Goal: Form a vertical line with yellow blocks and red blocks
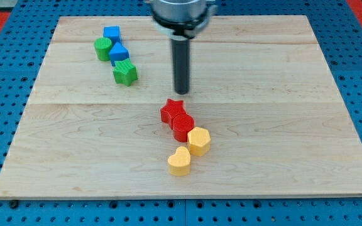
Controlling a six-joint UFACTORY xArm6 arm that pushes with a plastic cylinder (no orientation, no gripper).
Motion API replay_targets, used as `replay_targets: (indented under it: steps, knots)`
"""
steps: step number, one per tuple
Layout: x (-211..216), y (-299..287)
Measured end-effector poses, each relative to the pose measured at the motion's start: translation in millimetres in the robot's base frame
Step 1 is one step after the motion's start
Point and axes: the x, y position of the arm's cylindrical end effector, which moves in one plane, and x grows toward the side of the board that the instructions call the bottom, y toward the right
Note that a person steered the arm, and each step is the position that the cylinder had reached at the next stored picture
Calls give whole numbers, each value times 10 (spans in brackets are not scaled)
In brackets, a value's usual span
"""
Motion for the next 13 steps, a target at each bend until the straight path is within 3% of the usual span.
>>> replay_targets:
  steps: [1,2,3,5,6,8,9,11,12,13]
  knots:
    - [473,649]
    - [1210,623]
    - [1331,181]
    - [1247,-255]
    - [1222,-129]
    - [617,128]
    - [161,-49]
    - [-220,-106]
    - [-656,-884]
    - [-155,-1628]
